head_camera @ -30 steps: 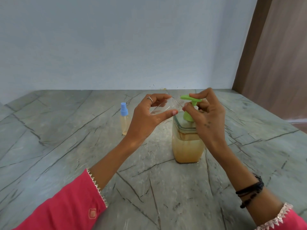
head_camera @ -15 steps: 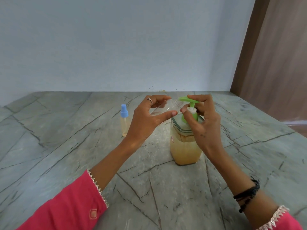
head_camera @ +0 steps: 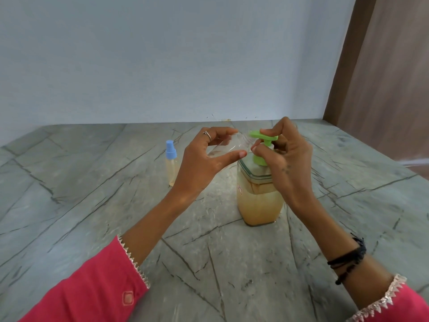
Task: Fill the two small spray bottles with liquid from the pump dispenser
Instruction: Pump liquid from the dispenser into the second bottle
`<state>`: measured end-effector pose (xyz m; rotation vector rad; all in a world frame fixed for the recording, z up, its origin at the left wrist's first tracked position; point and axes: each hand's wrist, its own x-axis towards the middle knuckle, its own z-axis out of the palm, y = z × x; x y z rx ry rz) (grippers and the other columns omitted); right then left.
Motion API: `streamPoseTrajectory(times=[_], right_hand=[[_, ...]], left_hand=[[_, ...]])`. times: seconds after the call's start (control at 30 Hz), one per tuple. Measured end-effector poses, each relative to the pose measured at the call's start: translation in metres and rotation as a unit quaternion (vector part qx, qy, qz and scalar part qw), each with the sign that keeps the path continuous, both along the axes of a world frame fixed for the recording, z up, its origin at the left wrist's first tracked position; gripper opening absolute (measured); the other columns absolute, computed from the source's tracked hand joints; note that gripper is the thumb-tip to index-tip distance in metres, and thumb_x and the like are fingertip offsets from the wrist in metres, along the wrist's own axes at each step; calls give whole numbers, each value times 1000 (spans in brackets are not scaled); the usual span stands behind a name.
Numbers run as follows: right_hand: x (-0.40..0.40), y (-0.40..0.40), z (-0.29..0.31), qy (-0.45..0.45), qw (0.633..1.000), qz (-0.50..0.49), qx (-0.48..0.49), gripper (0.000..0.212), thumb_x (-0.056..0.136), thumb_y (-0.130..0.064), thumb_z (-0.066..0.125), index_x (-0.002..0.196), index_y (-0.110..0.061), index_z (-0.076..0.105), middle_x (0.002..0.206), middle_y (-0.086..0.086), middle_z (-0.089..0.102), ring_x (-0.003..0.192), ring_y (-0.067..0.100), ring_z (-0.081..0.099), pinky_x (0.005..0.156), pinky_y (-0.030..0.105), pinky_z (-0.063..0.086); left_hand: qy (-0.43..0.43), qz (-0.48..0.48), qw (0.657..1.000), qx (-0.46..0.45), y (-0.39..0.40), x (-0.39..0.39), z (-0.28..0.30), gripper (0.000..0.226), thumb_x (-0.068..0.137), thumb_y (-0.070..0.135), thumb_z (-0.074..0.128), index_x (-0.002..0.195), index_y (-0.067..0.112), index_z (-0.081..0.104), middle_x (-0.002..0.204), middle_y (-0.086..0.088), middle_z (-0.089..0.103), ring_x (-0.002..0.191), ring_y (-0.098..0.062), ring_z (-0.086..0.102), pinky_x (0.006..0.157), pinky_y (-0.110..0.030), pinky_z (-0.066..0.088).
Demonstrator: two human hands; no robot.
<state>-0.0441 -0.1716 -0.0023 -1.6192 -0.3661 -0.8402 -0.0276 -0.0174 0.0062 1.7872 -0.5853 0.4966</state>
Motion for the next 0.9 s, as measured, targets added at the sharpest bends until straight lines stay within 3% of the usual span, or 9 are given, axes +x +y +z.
streamPoseTrajectory(times=[0.13,0.27,0.37,0.5,0.6,0.7,0.8,0.9], right_hand=[[0,0,-3,-16,999,-26,-25,17,80,-5,66,81,-10,50,83,-4,69,68,37,61,55,46,51],[0,2,-8,-82,988,-98,-91,29,77,-11,66,94,-29,51,99,-8,58,75,1,56,58,26,46],[1,2,-11,-131,973,-145,-120,28,77,-9,68,104,-12,61,111,-4,46,90,-15,51,62,18,49],[2,1,-14,-143,972,-151,-106,30,77,-6,69,106,-13,63,106,-10,49,83,-6,56,63,26,53],[2,3,-11,-139,974,-155,-90,32,74,-5,70,102,-19,62,100,-14,49,81,-11,55,64,17,52],[3,3,-7,-138,974,-157,-91,26,70,-1,72,92,-13,66,91,-9,49,73,-7,54,60,10,47],[5,2,-4,-130,974,-156,-103,9,69,-3,69,77,-4,64,79,0,50,64,11,51,52,28,46],[6,1,-2,-131,973,-156,-110,7,69,-4,67,72,-1,62,74,4,50,61,15,48,50,34,43]], left_hand=[[0,-2,1000,-1,0,-1,0,45,61,41,72,102,29,61,103,3,63,95,4,59,84,-10,45],[5,-1,1000,-6,1,-1,1,44,61,40,73,102,30,62,104,4,63,95,6,59,83,-8,44],[10,-1,1000,-10,2,-2,3,44,60,40,72,102,29,61,103,6,63,94,9,58,81,-7,43],[13,-1,1000,-11,2,-3,3,42,61,40,72,101,32,61,104,6,63,94,10,57,80,-6,43],[11,2,1000,-10,2,-2,2,43,61,41,72,102,31,61,103,6,63,94,8,58,82,-7,44],[9,7,1000,-7,2,0,2,42,60,41,72,100,33,61,103,5,63,94,7,58,84,-9,45],[14,10,1000,-4,1,1,-1,41,60,41,73,98,35,61,104,1,63,94,6,58,86,-10,45],[16,10,1000,-3,1,2,-2,41,60,40,73,98,34,61,105,2,63,94,8,58,84,-8,43]])
